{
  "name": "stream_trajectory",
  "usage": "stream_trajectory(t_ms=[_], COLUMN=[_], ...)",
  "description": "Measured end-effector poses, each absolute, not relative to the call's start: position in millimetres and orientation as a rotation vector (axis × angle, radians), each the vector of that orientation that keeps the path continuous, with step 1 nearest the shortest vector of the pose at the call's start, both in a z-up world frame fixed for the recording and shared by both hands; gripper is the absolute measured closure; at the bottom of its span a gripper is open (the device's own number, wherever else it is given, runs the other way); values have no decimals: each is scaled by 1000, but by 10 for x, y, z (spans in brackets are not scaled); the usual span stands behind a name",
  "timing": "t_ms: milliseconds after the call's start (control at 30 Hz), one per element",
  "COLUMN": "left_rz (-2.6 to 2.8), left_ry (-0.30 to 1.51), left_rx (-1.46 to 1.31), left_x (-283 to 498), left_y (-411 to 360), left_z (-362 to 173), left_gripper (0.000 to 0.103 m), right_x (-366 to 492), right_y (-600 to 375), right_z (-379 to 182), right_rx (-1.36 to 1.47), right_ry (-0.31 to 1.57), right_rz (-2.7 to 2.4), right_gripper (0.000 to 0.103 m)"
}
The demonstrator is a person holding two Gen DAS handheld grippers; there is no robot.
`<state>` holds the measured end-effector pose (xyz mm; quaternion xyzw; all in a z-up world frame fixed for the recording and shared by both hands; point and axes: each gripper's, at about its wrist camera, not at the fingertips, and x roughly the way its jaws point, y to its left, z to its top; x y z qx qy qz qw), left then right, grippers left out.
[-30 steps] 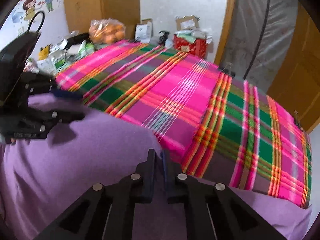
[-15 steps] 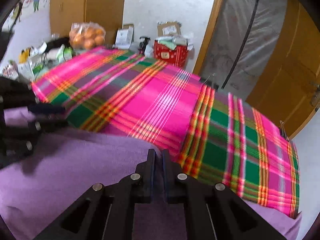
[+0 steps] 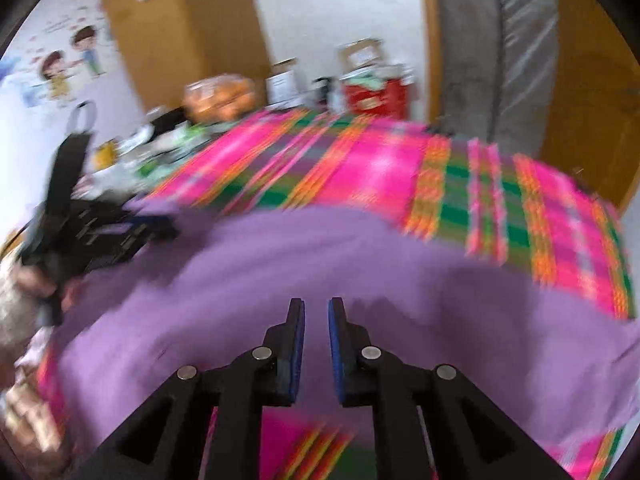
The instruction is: Fold clothes
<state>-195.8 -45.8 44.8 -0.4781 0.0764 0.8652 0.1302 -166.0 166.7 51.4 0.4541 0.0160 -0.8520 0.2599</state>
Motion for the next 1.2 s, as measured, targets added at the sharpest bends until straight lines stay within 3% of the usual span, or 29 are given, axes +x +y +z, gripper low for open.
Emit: stream_trajectory(t_ms=[133,233,367,400,433,467,533,900,933,1000,1033,1200], left_rz=[2456,2423,2406,2406,2408,2411,2415,2421,2421,2420,2421,2415], left_ry=[137,127,84,77,68,58,41,28,27,23,22,-10], left_rx=[-1444,-1457,-1484,-1489,-1492,-1495,-1498,-1489,-1491,-1491,-1491,-1497], left_x=[-1604,-1381,-1189,-1163,-1143,-1124,-1098,-1047,-1047,-1053,-1059,-1067], left_y=[-449,-371,-340,-343,-350,-358,-373,-391,-389,-389,-387,-413], left_z=[368,295,231,217,210,205,197,177,179,178,175,168], left_gripper=[87,87,87,87,87,87,87,87,87,87,87,87], right_x=[-1306,-1234,-1190,-1161,-1125,-1090,-1017,-673,-713,-795,-866,-1176], right_y=[1415,1239,1145,1123,1104,1097,1097,1135,1166,1249,1298,1298], right_z=[307,98,44,44,42,40,48,114,99,132,137,-52], right_rx=[1294,1361,1376,1374,1372,1367,1354,1309,1315,1292,1290,1372], right_ry=[-5,-24,-84,-87,-75,-72,-84,-139,-171,-249,-299,-462], right_rz=[-2087,-1985,-1937,-1927,-1927,-1921,-1904,-1873,-1875,-1907,-1926,-1914], right_gripper=[89,73,69,69,75,88,96,94,93,80,68,66])
